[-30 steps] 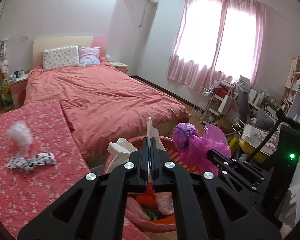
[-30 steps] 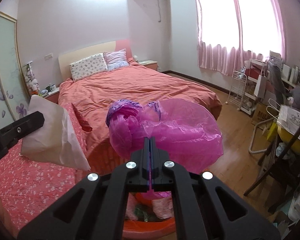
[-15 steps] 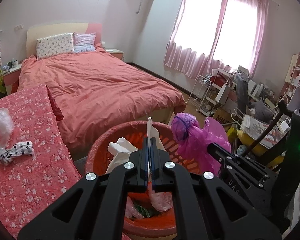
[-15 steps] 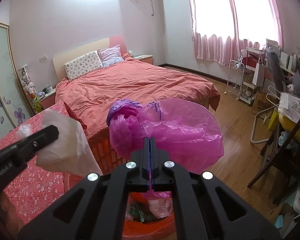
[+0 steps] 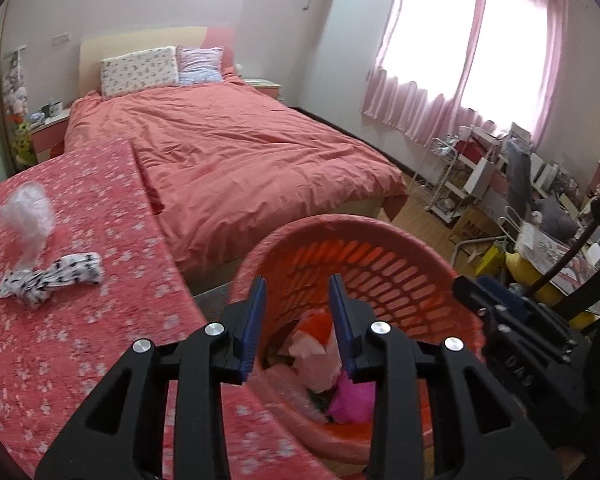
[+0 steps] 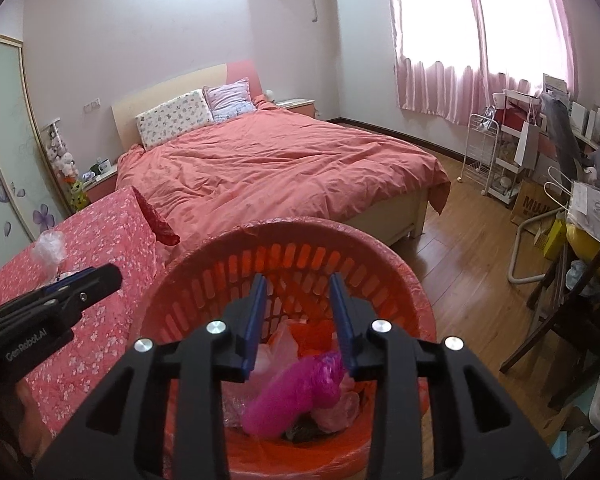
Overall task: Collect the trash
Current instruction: 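Open both tools to drop the white paper and pink bag into the basket, then move both open tools back to the cloth and clear bag on the bed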
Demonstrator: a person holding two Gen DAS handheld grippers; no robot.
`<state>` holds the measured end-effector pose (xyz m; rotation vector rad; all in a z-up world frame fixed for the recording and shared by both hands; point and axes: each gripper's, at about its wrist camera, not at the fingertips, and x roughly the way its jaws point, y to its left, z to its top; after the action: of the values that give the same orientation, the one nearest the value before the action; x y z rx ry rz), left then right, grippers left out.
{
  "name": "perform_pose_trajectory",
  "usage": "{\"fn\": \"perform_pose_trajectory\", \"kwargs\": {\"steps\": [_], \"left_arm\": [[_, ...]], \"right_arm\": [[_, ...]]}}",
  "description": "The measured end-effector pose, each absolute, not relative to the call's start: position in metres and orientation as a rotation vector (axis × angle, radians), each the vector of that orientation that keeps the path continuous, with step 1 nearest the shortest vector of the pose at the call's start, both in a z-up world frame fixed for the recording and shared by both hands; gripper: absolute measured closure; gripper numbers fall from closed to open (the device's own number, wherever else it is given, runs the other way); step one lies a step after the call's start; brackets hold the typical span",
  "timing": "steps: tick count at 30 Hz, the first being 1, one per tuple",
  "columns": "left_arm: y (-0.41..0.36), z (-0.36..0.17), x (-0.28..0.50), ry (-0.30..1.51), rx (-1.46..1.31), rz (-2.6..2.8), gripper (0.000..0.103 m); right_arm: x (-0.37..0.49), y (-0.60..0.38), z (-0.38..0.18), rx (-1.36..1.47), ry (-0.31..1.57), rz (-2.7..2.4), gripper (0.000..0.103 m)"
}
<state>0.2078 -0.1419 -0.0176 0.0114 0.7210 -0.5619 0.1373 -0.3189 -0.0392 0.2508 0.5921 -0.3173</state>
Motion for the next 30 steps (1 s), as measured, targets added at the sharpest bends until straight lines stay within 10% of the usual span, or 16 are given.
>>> {"fn": "perform_pose_trajectory", "kwargs": {"steps": [30], "left_arm": [[0.167, -0.025, 0.229, 0.720, -0.037, 0.097, 0.041]], "right_arm": [[0.260, -0.042, -0.030, 0.020, 0.704, 0.139, 0.045]]}}
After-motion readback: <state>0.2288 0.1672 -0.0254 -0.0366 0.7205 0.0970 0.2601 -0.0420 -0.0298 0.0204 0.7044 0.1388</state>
